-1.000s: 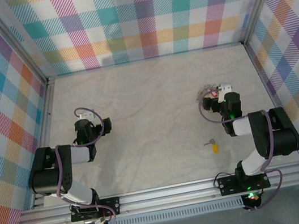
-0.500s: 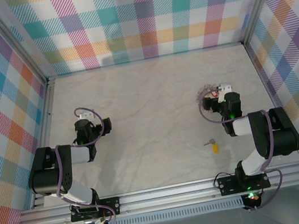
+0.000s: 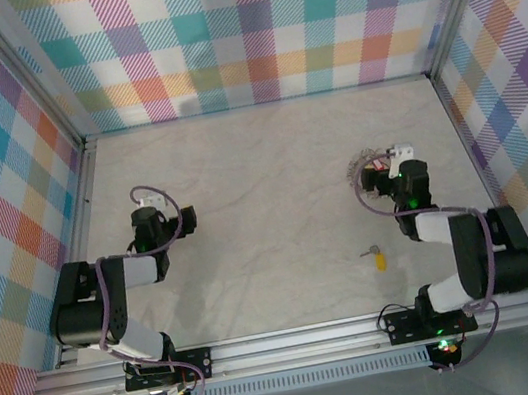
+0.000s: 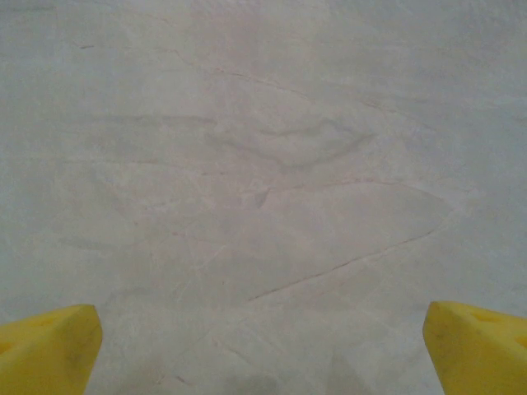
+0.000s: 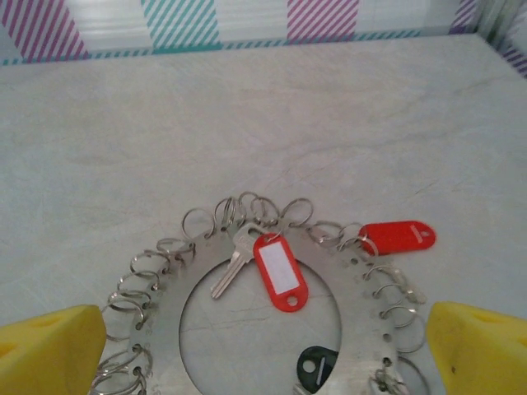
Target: Put the keys on the keyring
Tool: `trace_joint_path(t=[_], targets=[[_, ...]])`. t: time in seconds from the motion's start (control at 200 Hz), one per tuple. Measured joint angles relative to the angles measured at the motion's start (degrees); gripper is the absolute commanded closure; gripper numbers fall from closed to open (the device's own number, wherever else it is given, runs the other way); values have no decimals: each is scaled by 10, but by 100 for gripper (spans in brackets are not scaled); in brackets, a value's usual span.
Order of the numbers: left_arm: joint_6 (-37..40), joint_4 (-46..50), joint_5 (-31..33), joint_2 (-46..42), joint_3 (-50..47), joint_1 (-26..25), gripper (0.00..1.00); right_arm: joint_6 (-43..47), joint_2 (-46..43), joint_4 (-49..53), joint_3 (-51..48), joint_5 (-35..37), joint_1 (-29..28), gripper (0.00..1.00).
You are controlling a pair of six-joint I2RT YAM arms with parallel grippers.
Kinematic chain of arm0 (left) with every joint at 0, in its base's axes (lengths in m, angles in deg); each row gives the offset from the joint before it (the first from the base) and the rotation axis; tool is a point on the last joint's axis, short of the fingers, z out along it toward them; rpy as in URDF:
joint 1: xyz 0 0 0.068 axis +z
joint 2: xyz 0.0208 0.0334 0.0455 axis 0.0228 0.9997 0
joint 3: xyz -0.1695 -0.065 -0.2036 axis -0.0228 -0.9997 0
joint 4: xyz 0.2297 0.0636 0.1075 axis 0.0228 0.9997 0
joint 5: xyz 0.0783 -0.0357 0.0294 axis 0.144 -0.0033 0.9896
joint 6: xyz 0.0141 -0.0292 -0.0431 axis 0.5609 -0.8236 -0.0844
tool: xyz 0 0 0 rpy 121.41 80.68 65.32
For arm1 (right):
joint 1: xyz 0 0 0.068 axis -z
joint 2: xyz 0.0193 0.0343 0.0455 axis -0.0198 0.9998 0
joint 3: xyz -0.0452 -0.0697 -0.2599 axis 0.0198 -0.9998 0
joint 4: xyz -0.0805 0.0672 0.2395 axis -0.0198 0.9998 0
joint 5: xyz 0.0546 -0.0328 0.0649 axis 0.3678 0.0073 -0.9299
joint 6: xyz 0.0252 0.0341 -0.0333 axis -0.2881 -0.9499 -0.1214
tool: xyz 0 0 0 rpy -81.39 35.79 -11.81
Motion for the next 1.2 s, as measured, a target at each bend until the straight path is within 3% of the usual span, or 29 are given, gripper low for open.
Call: trace_joint_path(t=[0.2,0.3,0.405,0.5,0.655,0.78,0.875,1.025,1.205], targets=[[-43,151,-24,-139,73,0,0,-39,-199,189,55,-22,0,0],[-121,322,-4,-184,180,0,0,-104,-269,336,134,-26,0,0],[-178,490,-2,-193,314,0,0,-157,-326,417,157,-61,0,0],[-223,559,-38,-253,318,0,0,-209,-346,509,156,-90,0,0],[-315,572,-145,-397,167,-1,0,-253,-323,643,156,-132,0,5],[-327,585,-223,-391,126,-30,0,-242,-225,730,186,-167,0,19],[-294,630,-230,-362,159,-80,0,-233,-135,774,216,-183,0,29],[-239,679,-224,-323,258,-134,0,-243,-78,811,242,-194,0,57],[-178,734,-174,-192,370,-138,0,-272,1,821,309,-170,0,67]])
